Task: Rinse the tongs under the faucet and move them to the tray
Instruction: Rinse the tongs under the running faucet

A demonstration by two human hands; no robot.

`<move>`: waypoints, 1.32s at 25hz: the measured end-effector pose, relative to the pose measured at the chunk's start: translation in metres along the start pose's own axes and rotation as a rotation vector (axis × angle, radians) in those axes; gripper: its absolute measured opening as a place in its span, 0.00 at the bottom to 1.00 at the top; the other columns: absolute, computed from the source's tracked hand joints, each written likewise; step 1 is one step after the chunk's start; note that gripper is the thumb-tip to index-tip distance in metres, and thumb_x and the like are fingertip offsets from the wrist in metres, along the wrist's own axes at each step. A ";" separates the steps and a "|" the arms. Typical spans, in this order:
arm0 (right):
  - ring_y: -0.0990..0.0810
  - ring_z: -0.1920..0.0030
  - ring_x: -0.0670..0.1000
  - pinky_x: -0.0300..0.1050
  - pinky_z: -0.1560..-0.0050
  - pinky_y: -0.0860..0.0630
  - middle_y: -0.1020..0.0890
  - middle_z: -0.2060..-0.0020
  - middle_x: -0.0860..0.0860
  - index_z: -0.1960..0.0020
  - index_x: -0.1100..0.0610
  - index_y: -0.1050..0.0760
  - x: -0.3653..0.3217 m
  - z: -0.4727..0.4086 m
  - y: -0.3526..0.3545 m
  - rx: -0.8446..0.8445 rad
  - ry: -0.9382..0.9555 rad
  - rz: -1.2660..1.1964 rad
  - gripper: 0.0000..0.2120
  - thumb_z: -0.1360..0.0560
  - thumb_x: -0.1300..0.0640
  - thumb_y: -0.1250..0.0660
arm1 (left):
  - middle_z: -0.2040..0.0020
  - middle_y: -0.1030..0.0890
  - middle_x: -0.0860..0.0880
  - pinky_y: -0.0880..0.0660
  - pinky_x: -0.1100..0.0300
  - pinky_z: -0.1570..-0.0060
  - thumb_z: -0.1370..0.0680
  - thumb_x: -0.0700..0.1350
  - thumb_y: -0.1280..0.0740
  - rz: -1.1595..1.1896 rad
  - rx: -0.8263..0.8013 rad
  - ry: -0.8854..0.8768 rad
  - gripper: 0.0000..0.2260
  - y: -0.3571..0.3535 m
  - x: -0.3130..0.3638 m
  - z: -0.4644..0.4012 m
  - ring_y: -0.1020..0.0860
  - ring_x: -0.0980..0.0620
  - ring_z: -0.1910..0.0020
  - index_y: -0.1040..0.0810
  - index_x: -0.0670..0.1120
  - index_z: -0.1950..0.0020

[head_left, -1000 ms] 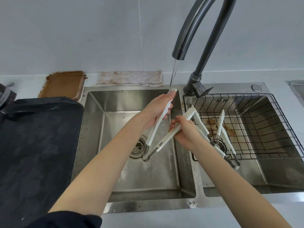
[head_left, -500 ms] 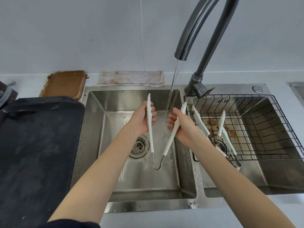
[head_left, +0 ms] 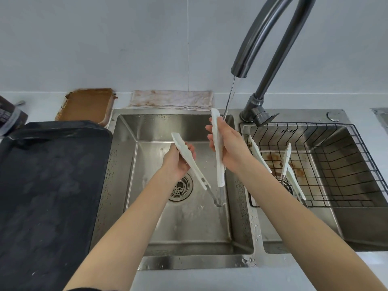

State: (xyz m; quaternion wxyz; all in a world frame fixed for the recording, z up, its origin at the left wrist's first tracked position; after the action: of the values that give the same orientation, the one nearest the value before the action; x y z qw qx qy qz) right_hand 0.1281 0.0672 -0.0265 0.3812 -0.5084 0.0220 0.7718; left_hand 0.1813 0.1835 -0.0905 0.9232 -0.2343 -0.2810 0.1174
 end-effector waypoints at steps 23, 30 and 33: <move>0.20 0.47 0.59 0.55 0.43 0.22 0.21 0.46 0.62 0.34 0.62 0.32 0.105 -0.032 0.063 0.174 -0.358 0.635 0.17 0.22 0.65 0.42 | 0.50 0.25 0.47 0.25 0.54 0.53 0.23 0.39 0.38 -0.740 0.072 0.104 0.20 0.049 -0.032 -0.044 0.25 0.50 0.52 0.34 0.50 0.31; 0.23 0.42 0.60 0.58 0.38 0.26 0.22 0.40 0.61 0.38 0.60 0.28 0.147 -0.043 0.081 0.187 -0.518 0.661 0.15 0.23 0.64 0.42 | 0.51 0.23 0.50 0.26 0.61 0.53 0.24 0.38 0.38 -0.971 0.075 0.141 0.27 0.064 -0.051 -0.057 0.25 0.52 0.53 0.41 0.50 0.27; 0.24 0.39 0.61 0.57 0.36 0.27 0.22 0.39 0.59 0.37 0.60 0.28 0.158 -0.046 0.082 0.172 -0.546 0.708 0.16 0.24 0.63 0.42 | 0.43 0.22 0.46 0.29 0.51 0.37 0.25 0.40 0.37 -0.974 0.082 0.165 0.29 0.069 -0.054 -0.060 0.25 0.48 0.43 0.42 0.51 0.26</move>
State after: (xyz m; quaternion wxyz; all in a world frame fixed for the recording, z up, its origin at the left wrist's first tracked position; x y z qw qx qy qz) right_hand 0.0829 0.0796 -0.2046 0.1266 -0.2142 0.1571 0.9557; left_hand 0.1658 0.2015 -0.1942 0.8984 -0.0476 -0.2790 -0.3357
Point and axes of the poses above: each hand's wrist, its own z-axis away from the middle knuckle, its own y-axis out of the back of the hand, x = y × z, the point moved 4 cm from there along -z, towards the middle knuckle
